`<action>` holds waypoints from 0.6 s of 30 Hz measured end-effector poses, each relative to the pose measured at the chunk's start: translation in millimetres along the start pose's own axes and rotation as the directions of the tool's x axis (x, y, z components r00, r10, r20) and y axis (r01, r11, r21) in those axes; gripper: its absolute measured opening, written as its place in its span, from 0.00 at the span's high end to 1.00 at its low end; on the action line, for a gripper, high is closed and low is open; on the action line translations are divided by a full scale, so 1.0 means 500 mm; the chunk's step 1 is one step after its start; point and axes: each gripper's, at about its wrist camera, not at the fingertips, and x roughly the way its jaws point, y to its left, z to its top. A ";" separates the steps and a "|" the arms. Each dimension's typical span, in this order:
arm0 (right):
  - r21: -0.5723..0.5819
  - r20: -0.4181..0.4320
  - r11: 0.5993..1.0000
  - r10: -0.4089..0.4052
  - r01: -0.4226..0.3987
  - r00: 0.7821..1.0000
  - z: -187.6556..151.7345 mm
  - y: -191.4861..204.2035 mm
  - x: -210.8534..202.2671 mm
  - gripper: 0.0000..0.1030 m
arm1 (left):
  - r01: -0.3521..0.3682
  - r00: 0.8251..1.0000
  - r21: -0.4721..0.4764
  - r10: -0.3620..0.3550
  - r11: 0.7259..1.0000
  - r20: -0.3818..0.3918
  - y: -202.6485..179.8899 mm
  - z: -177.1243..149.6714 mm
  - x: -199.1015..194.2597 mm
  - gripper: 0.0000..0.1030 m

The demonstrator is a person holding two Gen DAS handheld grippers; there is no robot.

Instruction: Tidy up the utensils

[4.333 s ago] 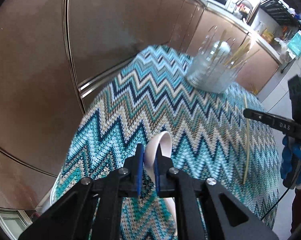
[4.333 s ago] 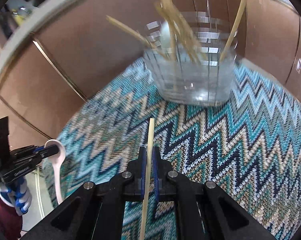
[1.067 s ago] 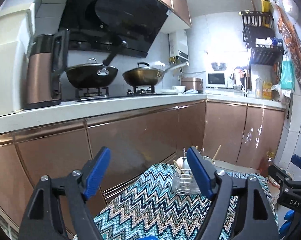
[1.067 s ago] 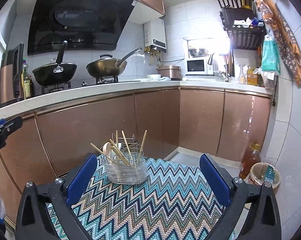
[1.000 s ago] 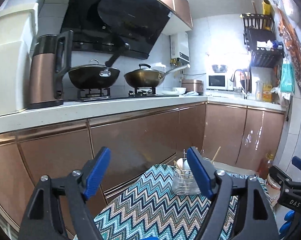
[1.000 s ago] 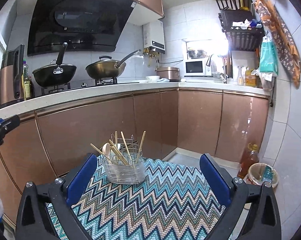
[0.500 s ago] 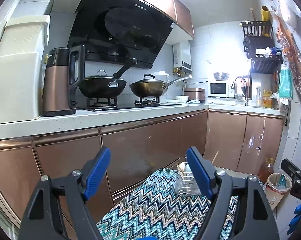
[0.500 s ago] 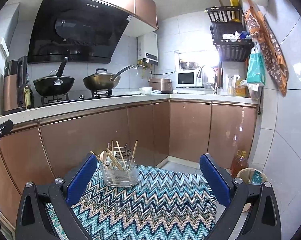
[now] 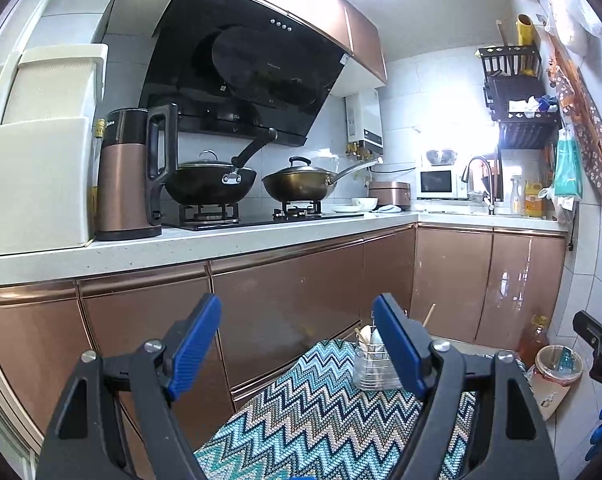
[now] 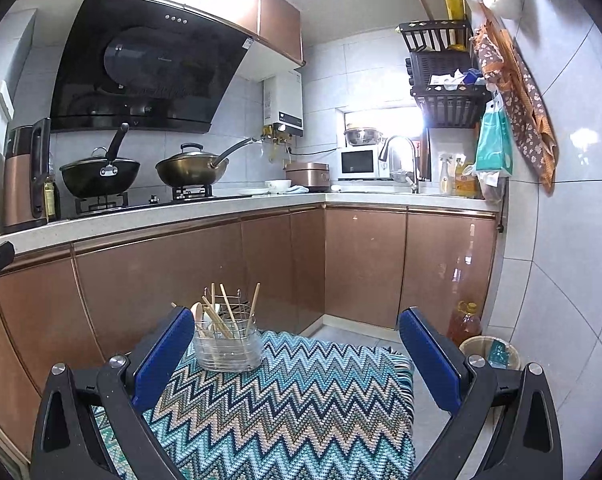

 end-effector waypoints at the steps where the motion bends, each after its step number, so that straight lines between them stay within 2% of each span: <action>1: 0.000 0.001 1.000 -0.002 0.002 1.000 0.000 0.001 -0.002 0.00 | 0.000 1.000 -0.001 0.000 1.000 0.001 0.001 0.000 -0.003 0.25; 13: -0.024 -0.010 1.000 -0.020 0.019 1.000 -0.009 0.014 -0.004 0.00 | 0.007 1.000 -0.010 -0.007 1.000 -0.005 0.007 -0.009 -0.008 0.25; 18: -0.032 -0.022 0.998 -0.063 0.062 0.998 -0.015 0.019 0.004 0.00 | -0.004 1.000 -0.019 0.004 1.000 -0.016 0.018 -0.017 -0.005 0.25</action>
